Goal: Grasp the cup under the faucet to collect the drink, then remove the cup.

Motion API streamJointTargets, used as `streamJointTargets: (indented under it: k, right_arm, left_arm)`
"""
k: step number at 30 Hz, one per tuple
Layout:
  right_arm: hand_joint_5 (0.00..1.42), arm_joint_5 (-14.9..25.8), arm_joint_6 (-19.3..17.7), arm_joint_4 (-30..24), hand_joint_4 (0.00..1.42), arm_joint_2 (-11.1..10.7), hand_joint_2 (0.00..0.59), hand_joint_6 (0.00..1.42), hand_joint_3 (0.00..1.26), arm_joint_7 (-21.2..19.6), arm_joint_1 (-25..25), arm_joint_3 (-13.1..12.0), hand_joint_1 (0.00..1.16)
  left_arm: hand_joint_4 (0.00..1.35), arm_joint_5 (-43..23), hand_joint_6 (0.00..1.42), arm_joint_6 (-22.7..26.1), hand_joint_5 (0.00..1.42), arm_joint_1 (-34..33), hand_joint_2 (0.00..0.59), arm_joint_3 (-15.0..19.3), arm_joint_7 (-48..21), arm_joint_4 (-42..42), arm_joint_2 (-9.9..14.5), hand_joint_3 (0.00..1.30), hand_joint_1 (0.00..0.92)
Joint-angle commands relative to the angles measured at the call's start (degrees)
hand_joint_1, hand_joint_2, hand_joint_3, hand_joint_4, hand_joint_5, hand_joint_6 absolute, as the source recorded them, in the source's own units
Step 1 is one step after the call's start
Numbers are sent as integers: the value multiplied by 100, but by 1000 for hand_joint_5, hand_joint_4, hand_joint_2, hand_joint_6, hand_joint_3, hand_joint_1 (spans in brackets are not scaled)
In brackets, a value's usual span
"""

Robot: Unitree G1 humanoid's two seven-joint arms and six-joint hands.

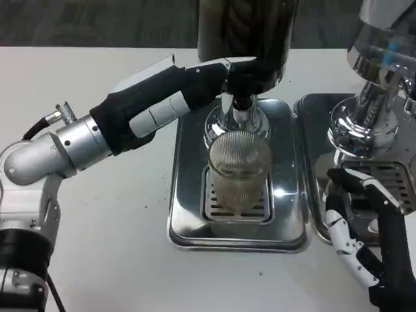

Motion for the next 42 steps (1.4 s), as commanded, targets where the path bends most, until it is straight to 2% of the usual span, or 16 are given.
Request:
streamJointTargets:
  k: [1, 18, 24, 42]
  right_arm:
    - [340, 47, -60, -95, 361, -28, 429, 433, 406, 27, 42, -35, 343]
    - [340, 71, -72, -32, 361, -31, 429, 424, 397, 58, -7, -40, 342]
    - [336, 66, -82, -18, 361, -41, 429, 424, 397, 58, -32, -45, 342]
    - [330, 126, -129, 60, 361, -65, 429, 419, 384, 86, -155, -26, 341]
  left_arm:
    - [124, 199, 57, -240, 163, 229, 84, -158, -91, 21, 91, 200, 0]
    - [134, 236, 70, -763, 173, 355, 92, -362, 78, -223, 199, 208, 0]
    - [134, 400, 71, -1099, 175, 432, 93, -483, 271, -459, 299, 209, 0]
    - [135, 682, 76, -1522, 167, 458, 90, -627, 757, -448, 494, 210, 0]
